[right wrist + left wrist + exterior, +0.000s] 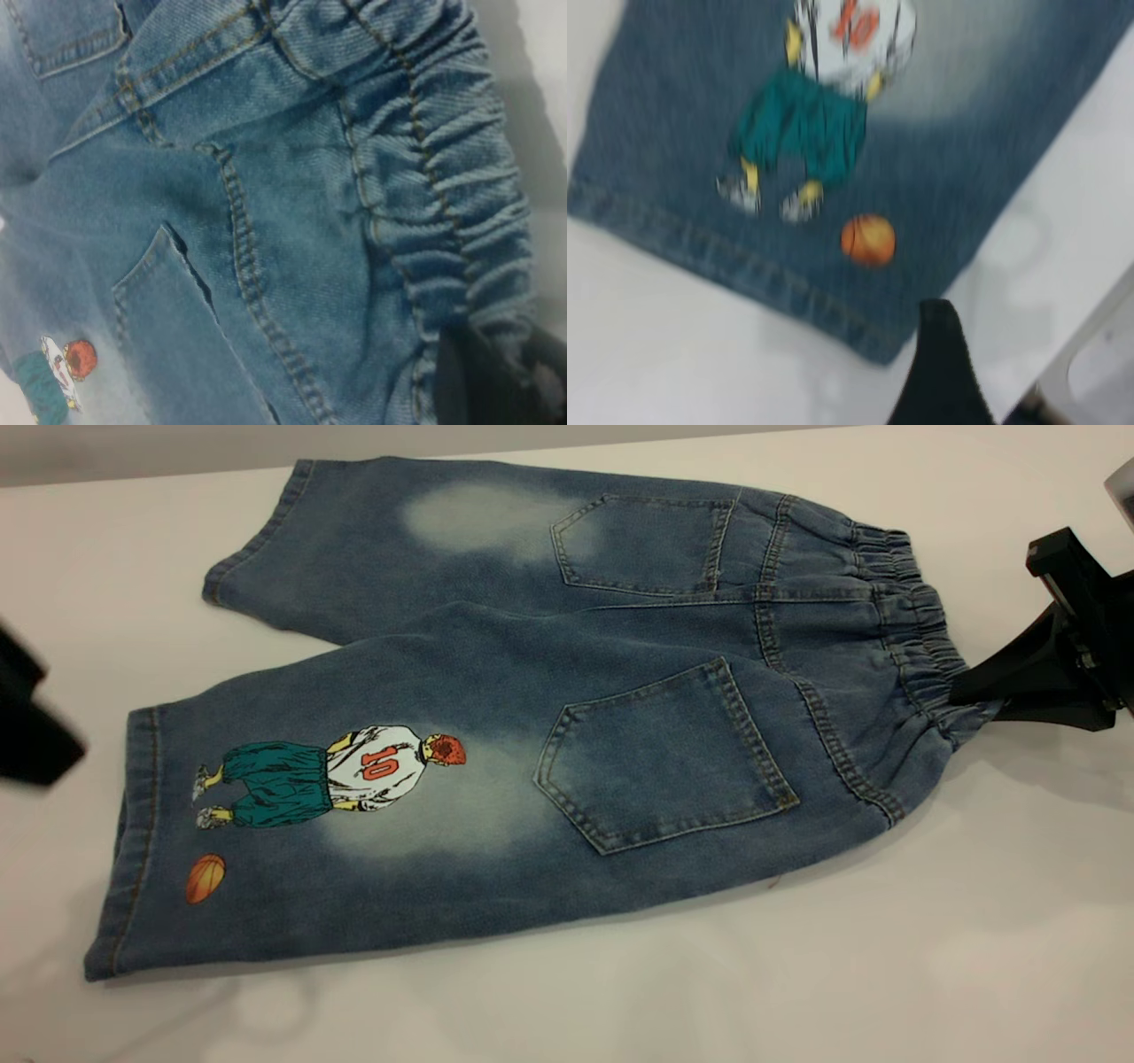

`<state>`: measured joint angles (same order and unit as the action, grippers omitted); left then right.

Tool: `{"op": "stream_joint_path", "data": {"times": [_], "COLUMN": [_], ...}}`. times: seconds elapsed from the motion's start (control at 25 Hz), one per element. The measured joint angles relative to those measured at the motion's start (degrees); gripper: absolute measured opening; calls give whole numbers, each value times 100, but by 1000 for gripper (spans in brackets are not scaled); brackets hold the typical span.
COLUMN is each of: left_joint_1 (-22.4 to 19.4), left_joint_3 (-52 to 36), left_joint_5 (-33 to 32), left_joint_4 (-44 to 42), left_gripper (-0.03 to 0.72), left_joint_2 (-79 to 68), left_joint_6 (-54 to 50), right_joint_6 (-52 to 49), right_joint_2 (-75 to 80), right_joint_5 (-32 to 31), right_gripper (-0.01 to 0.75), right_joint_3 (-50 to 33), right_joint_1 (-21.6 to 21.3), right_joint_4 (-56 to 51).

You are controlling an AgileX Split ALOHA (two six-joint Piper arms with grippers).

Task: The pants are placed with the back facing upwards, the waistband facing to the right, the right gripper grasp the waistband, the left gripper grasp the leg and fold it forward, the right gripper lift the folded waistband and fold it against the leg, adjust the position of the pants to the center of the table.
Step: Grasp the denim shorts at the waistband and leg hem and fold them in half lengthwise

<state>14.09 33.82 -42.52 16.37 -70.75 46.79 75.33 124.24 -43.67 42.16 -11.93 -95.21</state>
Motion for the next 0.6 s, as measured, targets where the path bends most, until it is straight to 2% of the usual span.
{"op": "stream_joint_path", "data": {"times": [0.12, 0.36, 0.6], "left_joint_1": [0, 0, 0], "left_joint_3": [-390, -1158, -1616], "left_joint_5": [146, 927, 1531], "left_joint_4": [-30, -540, -1525], "left_gripper": [460, 460, 459], "left_joint_2": [0, 0, -287], "left_joint_6": [0, -168, -674], "right_joint_6": [0, 0, 0], "right_joint_2": [0, 0, 0], "right_joint_5": [-61, -191, -191], "right_gripper": [20, 21, 24], "right_joint_3": [0, 0, 0], "right_joint_1": [0, 0, 0], "right_joint_4": [-18, -124, -199]}}
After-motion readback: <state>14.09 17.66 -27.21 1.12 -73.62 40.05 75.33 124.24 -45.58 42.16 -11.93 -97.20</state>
